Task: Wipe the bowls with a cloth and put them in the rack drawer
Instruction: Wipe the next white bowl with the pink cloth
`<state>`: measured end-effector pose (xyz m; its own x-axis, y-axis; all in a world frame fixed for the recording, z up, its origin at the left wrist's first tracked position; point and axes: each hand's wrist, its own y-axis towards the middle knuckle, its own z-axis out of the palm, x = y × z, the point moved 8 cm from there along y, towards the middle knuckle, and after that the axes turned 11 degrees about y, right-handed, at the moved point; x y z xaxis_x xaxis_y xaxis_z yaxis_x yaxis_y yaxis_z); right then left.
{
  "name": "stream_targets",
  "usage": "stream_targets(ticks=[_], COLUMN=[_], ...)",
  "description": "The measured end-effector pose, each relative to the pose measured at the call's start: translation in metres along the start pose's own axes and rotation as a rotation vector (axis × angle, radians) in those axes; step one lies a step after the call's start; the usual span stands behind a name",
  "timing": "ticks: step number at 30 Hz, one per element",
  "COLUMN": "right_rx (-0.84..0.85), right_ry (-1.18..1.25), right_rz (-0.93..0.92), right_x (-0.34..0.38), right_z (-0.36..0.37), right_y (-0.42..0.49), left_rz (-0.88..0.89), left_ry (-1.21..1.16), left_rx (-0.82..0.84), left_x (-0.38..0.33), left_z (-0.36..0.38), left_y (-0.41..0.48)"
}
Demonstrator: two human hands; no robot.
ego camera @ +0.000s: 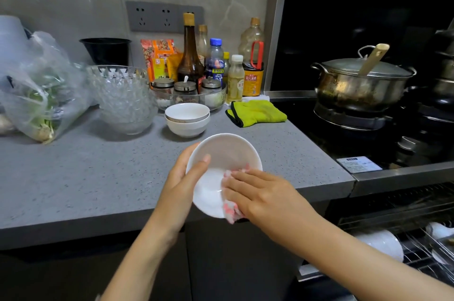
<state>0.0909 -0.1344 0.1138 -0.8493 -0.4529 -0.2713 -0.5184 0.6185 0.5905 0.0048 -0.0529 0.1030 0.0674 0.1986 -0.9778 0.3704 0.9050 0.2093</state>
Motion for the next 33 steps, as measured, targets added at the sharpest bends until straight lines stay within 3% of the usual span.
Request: stream_targets(ticks=[5,7,9,13,15,17,24,29,33], right_rx=[-0.055,-0.091,-0.069,0.229,0.329,0.352,0.28,0.356,0.398], right_ry=[0.278,0.386,0.403,0.072,-0.062,-0.114,0.037,0.209,0.336], right_rz=[0.301,0.317,0.178,-0.257,-0.362,-0.371,-0.173,0.065,0.137], right_x=[0.009,0.011,0.013,-0.008,-0.016,-0.016,-0.016,-0.014,0.007], right_z=[0.005,0.002,-0.003,-0.003,0.0,0.002,-0.005,0.011,0.019], right_y=[0.009,0.008,0.004,-0.012,-0.019,-0.023,-0.035,-0.039,-0.04], left_rz=[-0.044,0.003,0.032,-0.019,-0.084,-0.127,-0.185,-0.156,-0.153], left_ry=[-0.19,-0.148,-0.083,0.075,0.157,0.174,0.109,0.153,0.199], left_rx=[-0.127,-0.116,-0.045,0.203,0.366,0.422,0.33,0.168,0.121], left_x=[0.015,0.012,0.007,0.008,0.016,0.023,0.033,0.027,0.03], left_z=[0.013,0.011,0.008,0.007,0.017,0.024,0.02,0.014,0.013], left_y=[-0.014,-0.012,-0.007,0.0,-0.001,-0.003,-0.006,-0.003,-0.005])
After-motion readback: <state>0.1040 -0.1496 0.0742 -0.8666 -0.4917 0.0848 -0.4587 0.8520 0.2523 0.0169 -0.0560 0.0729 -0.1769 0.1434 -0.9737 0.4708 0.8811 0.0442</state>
